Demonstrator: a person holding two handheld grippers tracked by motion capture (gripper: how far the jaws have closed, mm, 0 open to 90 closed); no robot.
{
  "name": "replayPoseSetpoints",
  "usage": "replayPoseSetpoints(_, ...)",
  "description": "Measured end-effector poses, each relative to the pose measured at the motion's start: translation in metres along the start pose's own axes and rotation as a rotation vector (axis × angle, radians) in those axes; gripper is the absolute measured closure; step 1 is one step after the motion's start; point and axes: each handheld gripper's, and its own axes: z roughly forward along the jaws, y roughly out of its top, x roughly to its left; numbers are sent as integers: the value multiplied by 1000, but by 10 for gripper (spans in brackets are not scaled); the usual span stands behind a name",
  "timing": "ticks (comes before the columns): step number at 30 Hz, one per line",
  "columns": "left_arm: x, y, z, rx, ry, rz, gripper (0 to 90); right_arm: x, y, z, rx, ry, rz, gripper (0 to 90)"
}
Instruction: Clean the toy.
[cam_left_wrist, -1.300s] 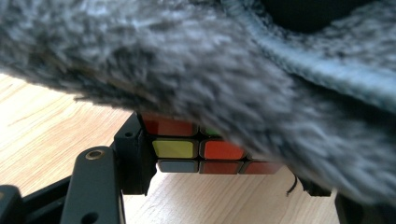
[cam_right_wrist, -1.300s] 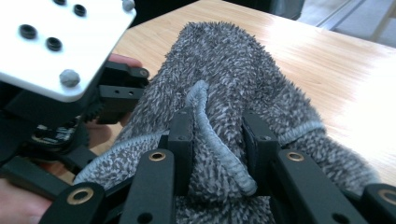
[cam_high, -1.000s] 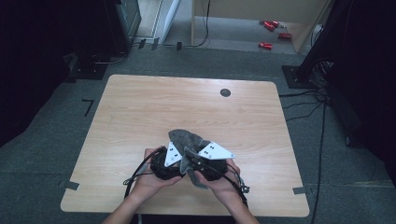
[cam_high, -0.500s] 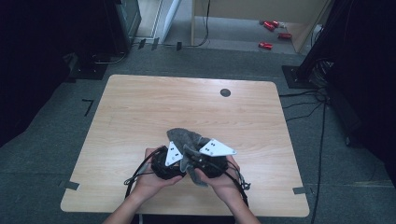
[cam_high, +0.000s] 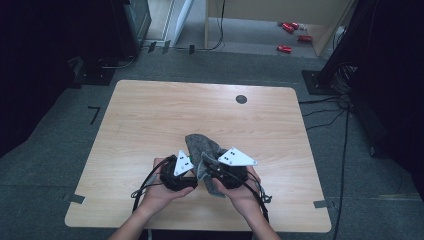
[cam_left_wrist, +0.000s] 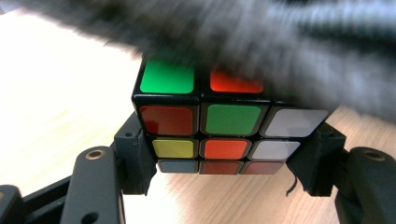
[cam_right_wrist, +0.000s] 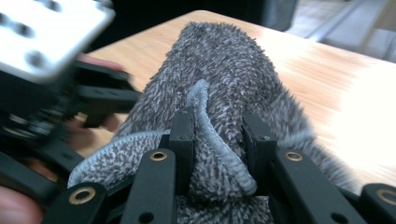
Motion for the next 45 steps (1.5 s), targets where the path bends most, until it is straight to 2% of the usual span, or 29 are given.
replayPoseSetpoints(2, 3, 0, 0, 2, -4, -9, 349, -3, -1, -1, 8, 11, 10, 718)
replayPoseSetpoints(4, 3, 0, 0, 6, -2, -8, 349, -1, 0, -2, 13, 32, 14, 725)
replayPoseSetpoints(8, -4, 1, 0, 4, -3, 12, 350, 14, 2, 0, 13, 70, -40, 725)
replayPoseSetpoints(10, -5, 2, -1, 1, -4, 19, 349, 15, 4, 1, 6, 63, -39, 724)
replayPoseSetpoints(14, -1, 3, -4, -6, -6, 5, 349, 3, 4, -2, -13, 19, -19, 725)
replayPoseSetpoints(17, 1, 2, -4, -6, -6, -2, 349, 3, 4, -4, -4, 43, -24, 727)
replayPoseSetpoints(18, 0, 2, -4, -3, -7, 0, 349, 7, 4, -3, 3, 69, -46, 725)
replayPoseSetpoints(21, -5, 2, -2, 1, -10, 18, 349, 18, 4, 0, 4, 93, -80, 721)
replayPoseSetpoints(23, -7, 2, -1, 2, -8, 23, 349, 19, 5, 3, 0, 89, -71, 717)
replayPoseSetpoints(25, -6, 3, -3, 3, -12, 28, 349, 12, 4, 3, -12, 80, -40, 717)
replayPoseSetpoints(28, -2, 3, -5, -5, -4, 26, 349, 4, 2, 1, -24, 39, -37, 718)
replayPoseSetpoints(30, 0, 2, -6, -8, -6, 14, 348, 2, 2, -1, -24, 38, -23, 724)
replayPoseSetpoints(32, -1, 2, -5, -9, -6, 9, 349, 5, 2, -1, -17, 53, -38, 728)
replayPoseSetpoints(34, -5, 2, -4, -7, -11, 16, 348, 13, 3, -1, -10, 92, -59, 728)
replayPoseSetpoints(35, -8, 3, -3, -6, -12, 23, 349, 17, 4, 0, -10, 96, -77, 727)
replayPoseSetpoints(37, -13, 4, -3, -7, -14, 37, 349, 18, 5, 1, -7, 84, -82, 720)
replayPoseSetpoints(41, -10, 6, -6, -18, -15, 44, 349, 5, 5, -2, -35, 44, -29, 713)
replayPoseSetpoints(43, -5, 5, -7, -24, -16, 20, 348, -2, 4, -4, -36, 25, -10, 713)
replayPoseSetpoints(45, -3, 3, -7, -21, -14, -2, 348, -1, 2, -5, -30, 38, -3, 719)
